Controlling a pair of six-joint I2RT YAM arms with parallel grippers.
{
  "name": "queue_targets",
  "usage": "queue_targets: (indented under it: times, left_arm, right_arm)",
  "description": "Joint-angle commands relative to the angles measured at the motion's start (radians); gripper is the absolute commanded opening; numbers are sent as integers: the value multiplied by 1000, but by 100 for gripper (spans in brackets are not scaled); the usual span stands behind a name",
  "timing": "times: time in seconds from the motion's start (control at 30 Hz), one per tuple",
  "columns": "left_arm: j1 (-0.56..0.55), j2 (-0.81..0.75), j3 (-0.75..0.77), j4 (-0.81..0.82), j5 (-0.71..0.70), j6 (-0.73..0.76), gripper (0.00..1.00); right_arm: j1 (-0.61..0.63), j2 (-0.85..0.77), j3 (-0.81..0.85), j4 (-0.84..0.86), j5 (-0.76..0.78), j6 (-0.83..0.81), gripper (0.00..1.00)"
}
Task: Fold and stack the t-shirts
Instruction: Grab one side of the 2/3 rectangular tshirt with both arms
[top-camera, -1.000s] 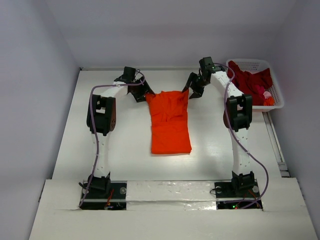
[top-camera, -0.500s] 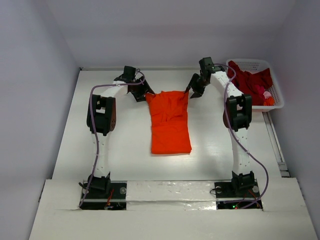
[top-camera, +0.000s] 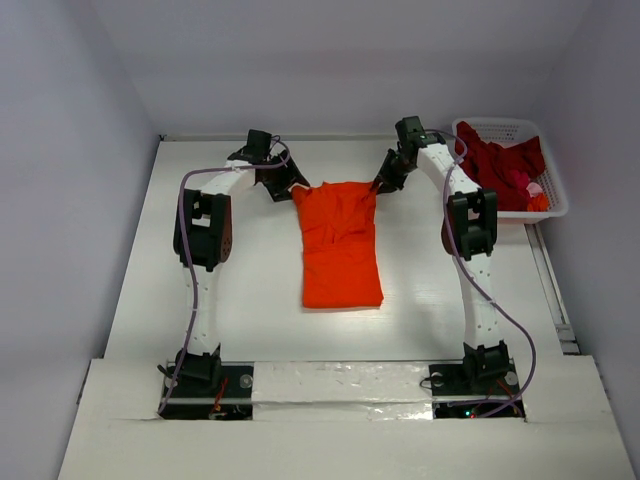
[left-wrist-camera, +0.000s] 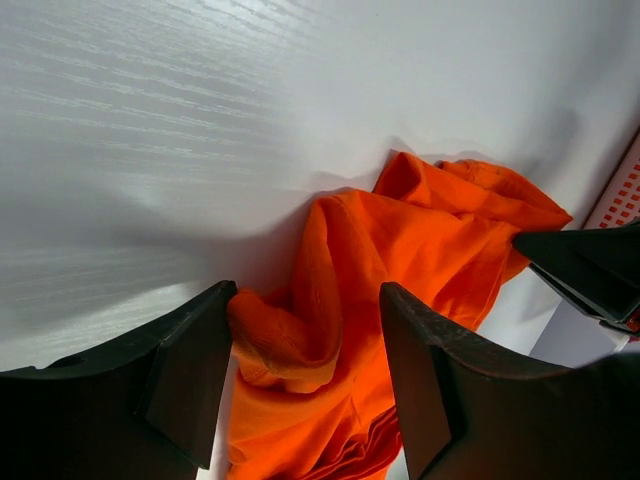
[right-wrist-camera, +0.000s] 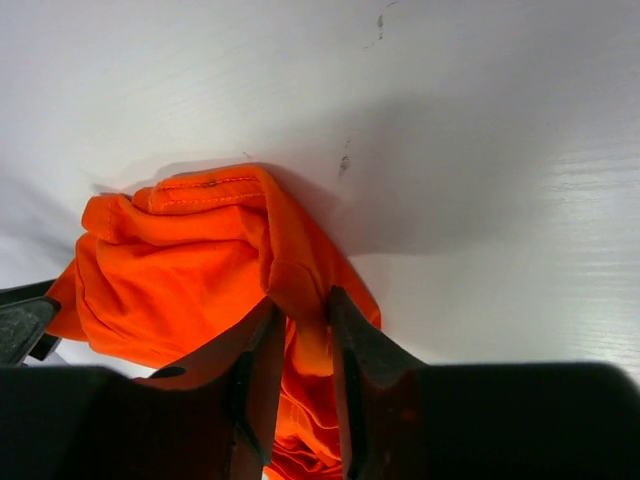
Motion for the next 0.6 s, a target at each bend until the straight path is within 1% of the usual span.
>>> queue_targets:
  times: [0.0, 0.03, 0.1, 0.13, 0.17, 0.27, 0.4, 0.57]
  left_arm:
    - [1, -24, 47, -8, 14, 4, 55]
    - [1, -23, 45, -8, 12, 2, 54]
    - [1, -21, 47, -6, 12, 2, 47]
    - [1, -21, 45, -8, 9, 2, 43]
    - [1, -21, 45, -12, 8, 4, 35]
    - [1, -18, 47, -18, 3, 5, 21]
    - [1, -15, 42, -15, 4, 4, 19]
    - [1, -11, 39, -17, 4, 4, 16]
  right_arm:
    - [1, -1, 53, -4, -18, -13, 27]
    - [1, -1, 55, -4, -18, -15, 21]
    - [1, 0, 53, -9, -18, -15, 16]
    - [1, 0, 52, -9, -18, -15, 13]
    - [1, -1, 47, -7, -19, -15, 12]
    - [1, -5, 44, -6, -21, -16, 7]
    - [1, -5, 43, -3, -30, -16, 0]
    - [1, -6, 44, -3, -33, -16, 0]
